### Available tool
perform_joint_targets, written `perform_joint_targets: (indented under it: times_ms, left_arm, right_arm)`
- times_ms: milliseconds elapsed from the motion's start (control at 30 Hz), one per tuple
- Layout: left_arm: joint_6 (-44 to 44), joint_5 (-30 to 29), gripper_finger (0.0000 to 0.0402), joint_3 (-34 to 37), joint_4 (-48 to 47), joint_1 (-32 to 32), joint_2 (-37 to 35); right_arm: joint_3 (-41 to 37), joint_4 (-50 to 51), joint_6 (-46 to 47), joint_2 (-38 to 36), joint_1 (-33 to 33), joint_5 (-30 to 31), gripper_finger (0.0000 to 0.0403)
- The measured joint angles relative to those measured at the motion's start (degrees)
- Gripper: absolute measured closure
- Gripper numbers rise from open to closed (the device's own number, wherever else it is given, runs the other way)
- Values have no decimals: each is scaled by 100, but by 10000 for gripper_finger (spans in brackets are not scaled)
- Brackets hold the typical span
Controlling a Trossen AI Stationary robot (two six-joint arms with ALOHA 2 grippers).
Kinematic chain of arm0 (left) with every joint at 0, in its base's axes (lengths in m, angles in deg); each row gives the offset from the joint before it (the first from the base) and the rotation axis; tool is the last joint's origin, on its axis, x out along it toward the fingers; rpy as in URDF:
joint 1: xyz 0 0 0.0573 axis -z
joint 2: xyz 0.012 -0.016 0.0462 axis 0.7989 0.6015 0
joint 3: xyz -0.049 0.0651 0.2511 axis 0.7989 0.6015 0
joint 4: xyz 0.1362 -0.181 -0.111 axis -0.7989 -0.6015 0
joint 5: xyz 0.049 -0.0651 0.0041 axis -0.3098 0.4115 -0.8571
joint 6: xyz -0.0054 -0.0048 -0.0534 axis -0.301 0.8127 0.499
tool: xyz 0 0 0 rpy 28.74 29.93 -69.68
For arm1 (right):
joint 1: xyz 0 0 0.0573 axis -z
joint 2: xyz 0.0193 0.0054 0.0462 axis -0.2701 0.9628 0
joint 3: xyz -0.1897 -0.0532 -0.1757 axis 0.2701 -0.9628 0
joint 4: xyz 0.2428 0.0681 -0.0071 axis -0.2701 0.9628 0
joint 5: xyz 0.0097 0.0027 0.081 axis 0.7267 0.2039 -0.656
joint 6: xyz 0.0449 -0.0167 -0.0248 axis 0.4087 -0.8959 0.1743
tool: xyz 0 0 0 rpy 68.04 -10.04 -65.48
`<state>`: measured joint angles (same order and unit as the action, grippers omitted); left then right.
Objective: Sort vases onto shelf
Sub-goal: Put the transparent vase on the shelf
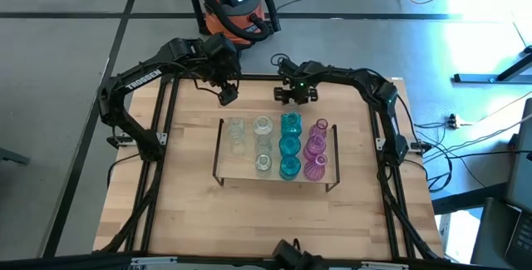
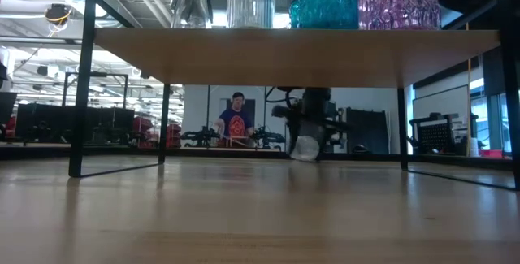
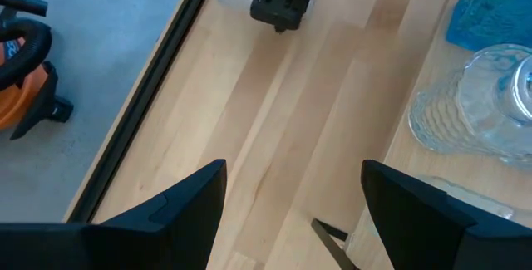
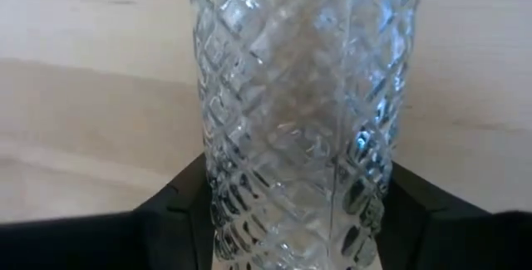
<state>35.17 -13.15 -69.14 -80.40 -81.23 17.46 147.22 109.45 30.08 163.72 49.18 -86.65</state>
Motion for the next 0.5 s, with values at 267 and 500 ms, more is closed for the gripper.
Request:
perform_joint_targets:
  times_ms: [267, 500]
  left_arm:
    - [2, -2, 129, 0, 0, 2, 0]
    - [-124, -3, 129, 0, -17, 17, -2]
  right_arm:
    - [549, 198, -520, -123, -151, -941, 205]
    - [1797, 870, -1304, -400, -207, -2065, 205]
